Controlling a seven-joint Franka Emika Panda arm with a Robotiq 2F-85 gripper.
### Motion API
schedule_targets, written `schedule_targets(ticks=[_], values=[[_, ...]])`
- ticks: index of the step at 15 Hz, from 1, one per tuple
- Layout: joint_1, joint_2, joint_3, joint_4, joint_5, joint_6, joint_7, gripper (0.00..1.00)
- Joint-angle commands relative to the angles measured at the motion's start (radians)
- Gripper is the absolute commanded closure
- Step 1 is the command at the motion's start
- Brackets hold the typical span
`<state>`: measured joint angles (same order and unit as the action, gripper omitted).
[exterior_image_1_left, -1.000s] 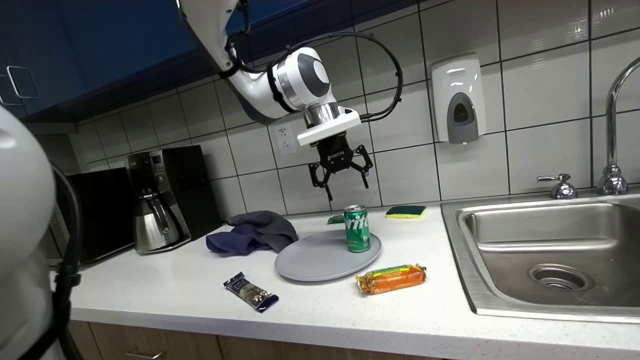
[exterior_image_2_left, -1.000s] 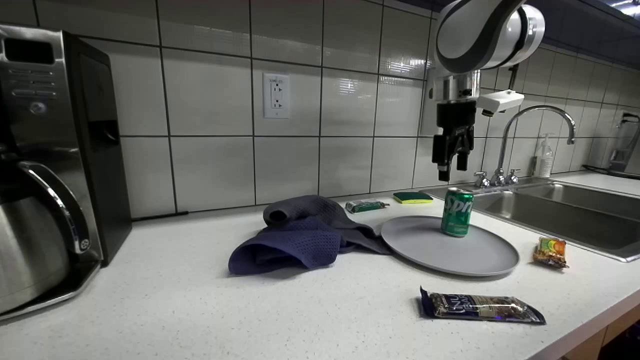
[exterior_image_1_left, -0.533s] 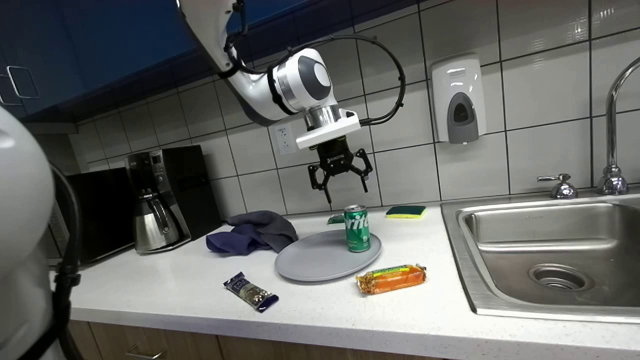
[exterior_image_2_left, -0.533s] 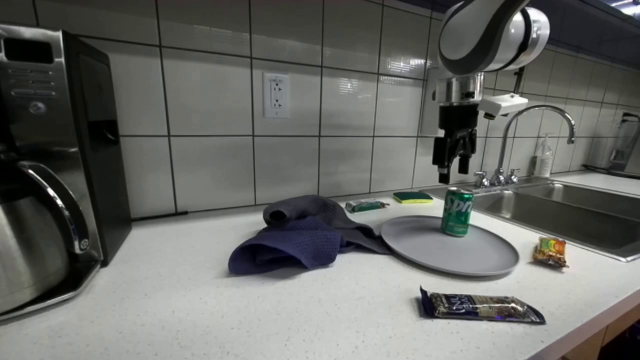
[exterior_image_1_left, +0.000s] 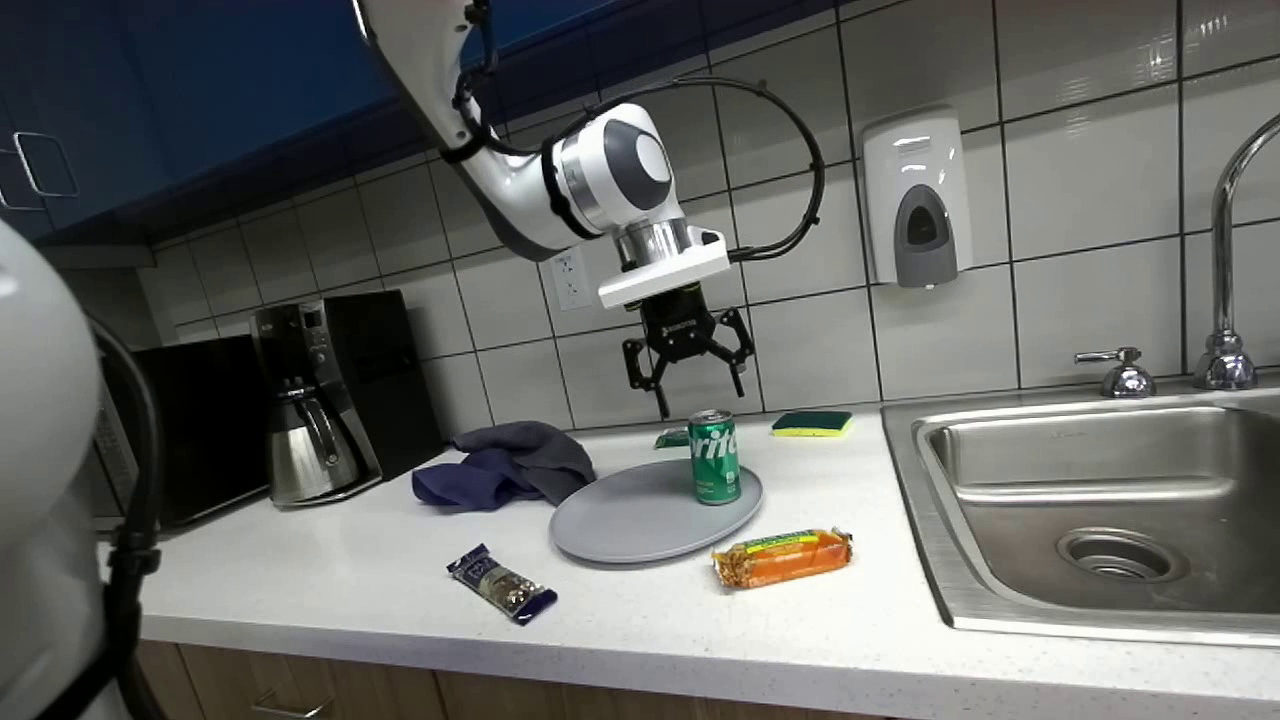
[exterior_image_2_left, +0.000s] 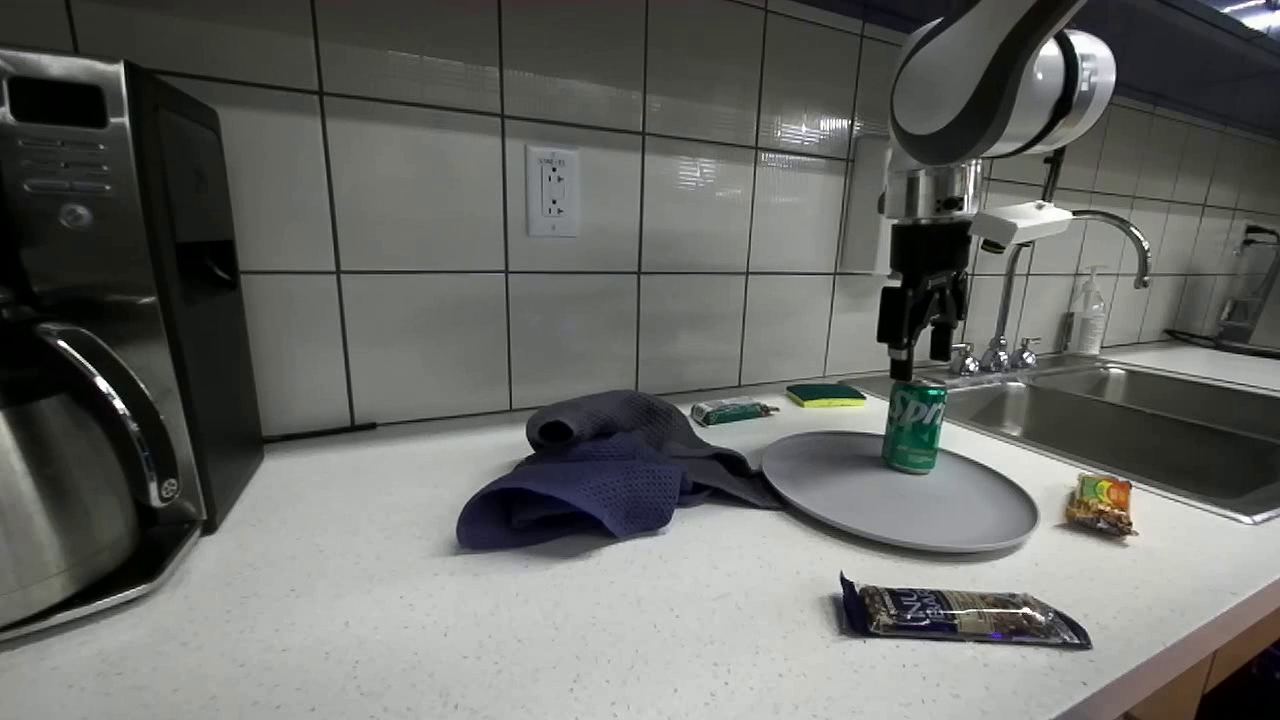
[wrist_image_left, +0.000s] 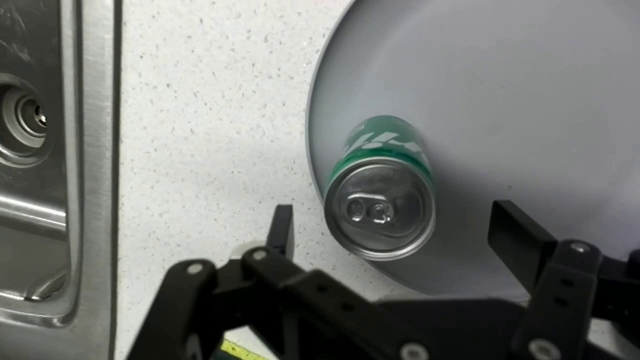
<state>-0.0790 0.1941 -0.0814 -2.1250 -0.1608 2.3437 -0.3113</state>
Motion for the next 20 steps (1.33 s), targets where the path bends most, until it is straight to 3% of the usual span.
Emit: schedule_targets(ticks=[1,18,19,20], values=[[-0.016,-0.014,0.006,-0.033,0.028,0.038,0.009,0.0],[-0.021,0.063,0.005,-0.029,0.034,0.112,0.029,0.0],[-0.023,0.064,0.007,-0.029,0.039,0.11,0.025,0.25],[-0.024,0.064,0.009,-0.03,0.043,0.109,0.021,0.28]])
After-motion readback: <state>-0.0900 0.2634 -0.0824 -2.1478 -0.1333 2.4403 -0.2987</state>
